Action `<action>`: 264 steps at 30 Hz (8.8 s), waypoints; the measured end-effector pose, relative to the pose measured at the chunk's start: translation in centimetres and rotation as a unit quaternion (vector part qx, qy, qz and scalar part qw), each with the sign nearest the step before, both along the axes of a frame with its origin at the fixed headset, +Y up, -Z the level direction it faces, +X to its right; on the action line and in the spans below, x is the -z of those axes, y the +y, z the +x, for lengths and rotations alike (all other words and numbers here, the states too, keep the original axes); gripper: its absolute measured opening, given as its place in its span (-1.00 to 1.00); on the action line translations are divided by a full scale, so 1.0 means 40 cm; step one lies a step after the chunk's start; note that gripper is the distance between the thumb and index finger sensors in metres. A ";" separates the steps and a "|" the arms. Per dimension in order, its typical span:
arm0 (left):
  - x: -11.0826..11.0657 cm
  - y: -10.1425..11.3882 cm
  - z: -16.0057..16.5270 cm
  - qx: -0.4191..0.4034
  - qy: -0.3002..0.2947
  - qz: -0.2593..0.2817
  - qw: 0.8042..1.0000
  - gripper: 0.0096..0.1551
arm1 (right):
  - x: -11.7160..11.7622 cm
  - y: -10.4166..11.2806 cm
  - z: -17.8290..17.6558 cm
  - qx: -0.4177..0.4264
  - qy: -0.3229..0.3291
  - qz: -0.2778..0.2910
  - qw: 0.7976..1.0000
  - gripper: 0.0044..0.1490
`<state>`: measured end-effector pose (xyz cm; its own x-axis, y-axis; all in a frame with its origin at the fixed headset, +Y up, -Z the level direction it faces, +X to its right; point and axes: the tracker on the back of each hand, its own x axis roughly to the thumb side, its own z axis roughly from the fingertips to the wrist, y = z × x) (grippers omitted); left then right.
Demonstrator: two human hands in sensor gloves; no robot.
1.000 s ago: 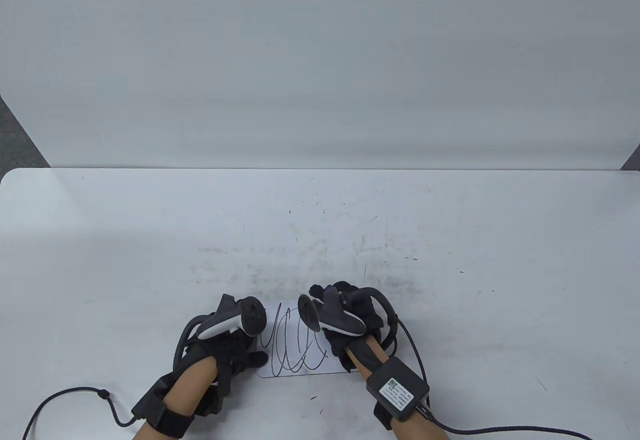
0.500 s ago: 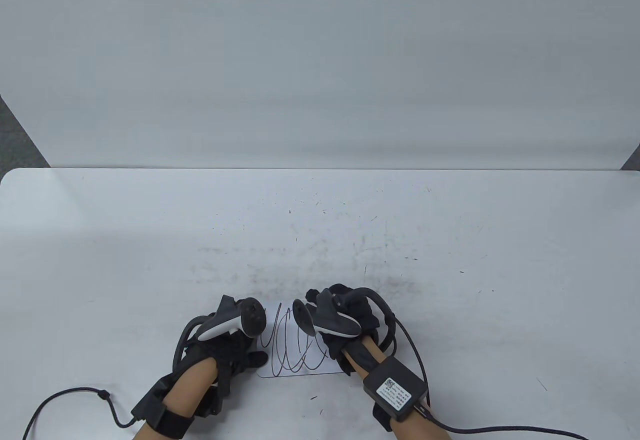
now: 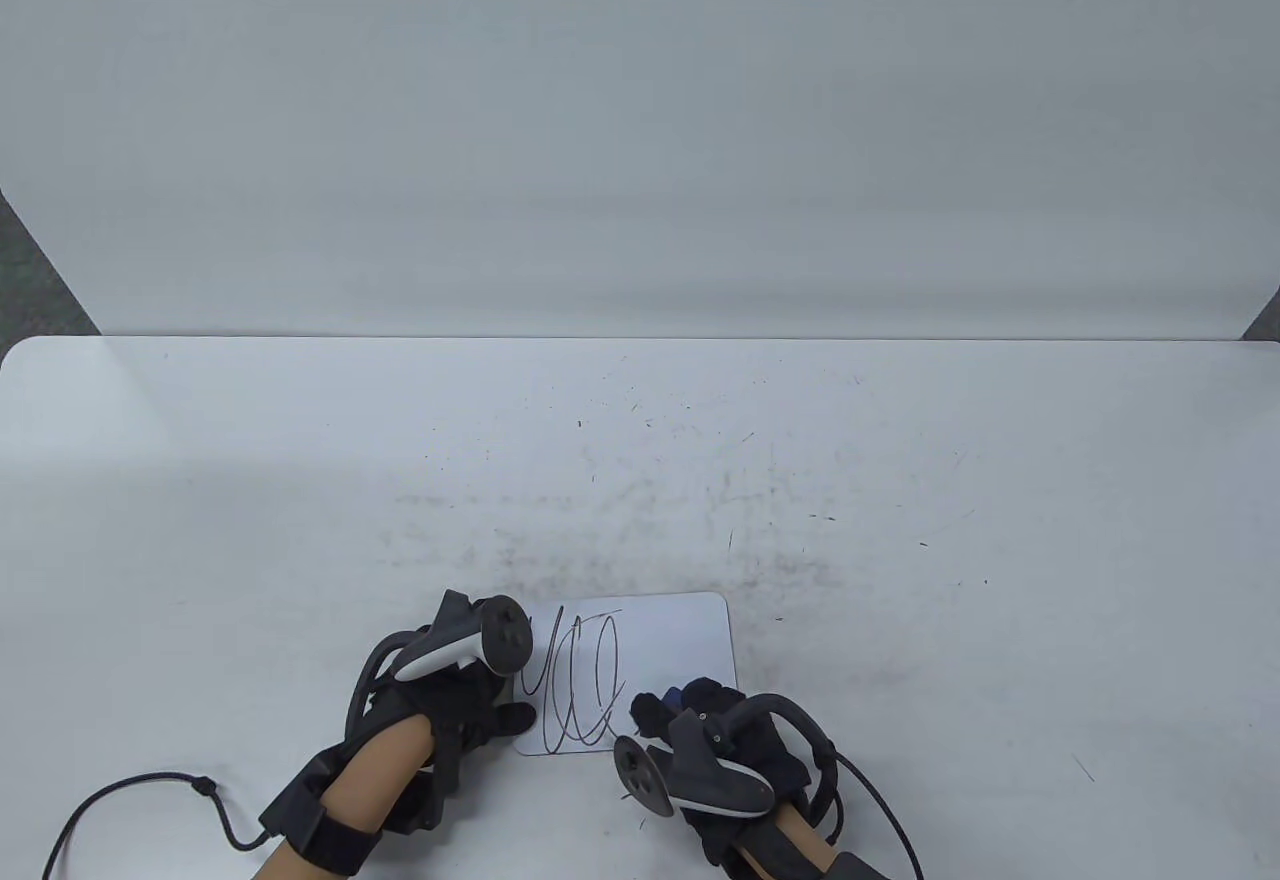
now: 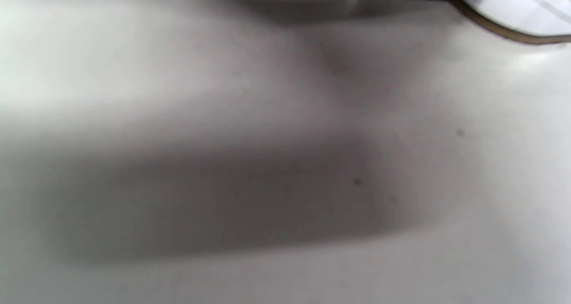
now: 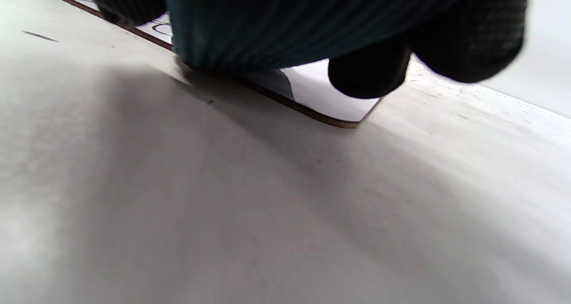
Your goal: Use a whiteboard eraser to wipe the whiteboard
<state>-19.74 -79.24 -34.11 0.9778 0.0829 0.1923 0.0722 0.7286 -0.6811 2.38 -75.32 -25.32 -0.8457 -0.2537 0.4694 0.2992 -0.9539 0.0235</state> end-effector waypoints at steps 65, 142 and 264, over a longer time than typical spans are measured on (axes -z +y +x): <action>0.001 -0.001 0.009 0.004 0.001 -0.012 1.000 0.15 | 0.300 -0.011 -0.145 0.023 -0.017 0.030 0.999 -0.25; 0.001 0.001 0.012 -0.002 -0.003 -0.005 1.000 0.16 | 0.015 0.001 -0.151 0.013 0.053 0.014 0.998 -0.23; 0.005 -0.013 -0.009 -0.063 0.010 -0.044 0.997 0.26 | 0.089 0.017 -0.073 0.166 0.062 -0.012 0.984 -0.24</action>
<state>-20.12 -79.74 -34.31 0.9620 0.2210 0.1602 -0.0297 0.6682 -0.7434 -0.55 -74.63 -28.87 -0.8161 0.0391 0.5766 -0.0271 -0.9992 0.0295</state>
